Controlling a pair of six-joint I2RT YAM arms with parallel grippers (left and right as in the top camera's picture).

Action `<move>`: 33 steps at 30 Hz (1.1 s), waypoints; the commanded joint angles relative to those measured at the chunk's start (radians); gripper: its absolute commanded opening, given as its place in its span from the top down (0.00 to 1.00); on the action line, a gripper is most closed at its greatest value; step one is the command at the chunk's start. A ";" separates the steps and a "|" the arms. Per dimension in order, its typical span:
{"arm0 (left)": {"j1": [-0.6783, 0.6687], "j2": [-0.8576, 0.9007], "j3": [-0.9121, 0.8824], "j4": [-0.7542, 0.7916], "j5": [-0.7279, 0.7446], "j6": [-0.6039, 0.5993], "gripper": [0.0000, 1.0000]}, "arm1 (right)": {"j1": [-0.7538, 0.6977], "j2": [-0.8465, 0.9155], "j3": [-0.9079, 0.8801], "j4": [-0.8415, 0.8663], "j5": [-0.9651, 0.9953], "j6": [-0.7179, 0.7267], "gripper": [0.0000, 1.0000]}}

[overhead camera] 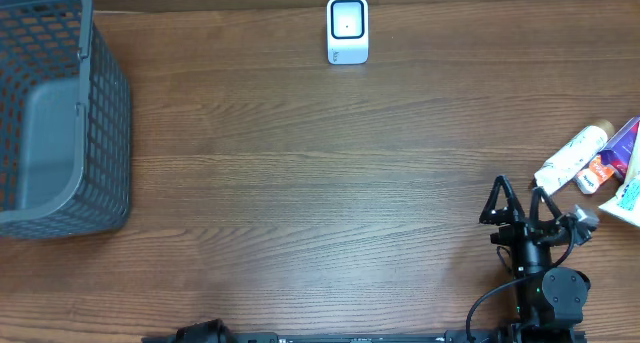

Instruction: Scan the item barcode

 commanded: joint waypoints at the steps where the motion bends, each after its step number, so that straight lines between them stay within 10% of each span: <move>1: -0.007 -0.008 -0.005 0.004 -0.014 0.021 0.00 | 0.004 -0.012 -0.010 0.006 0.048 -0.173 0.00; 7: -0.007 -0.008 -0.005 0.004 -0.014 0.021 0.00 | 0.004 -0.012 -0.010 0.003 0.015 -0.473 0.00; 33: -0.006 -0.008 -0.005 -0.336 0.180 0.062 0.00 | 0.004 -0.012 -0.010 0.003 0.015 -0.475 0.00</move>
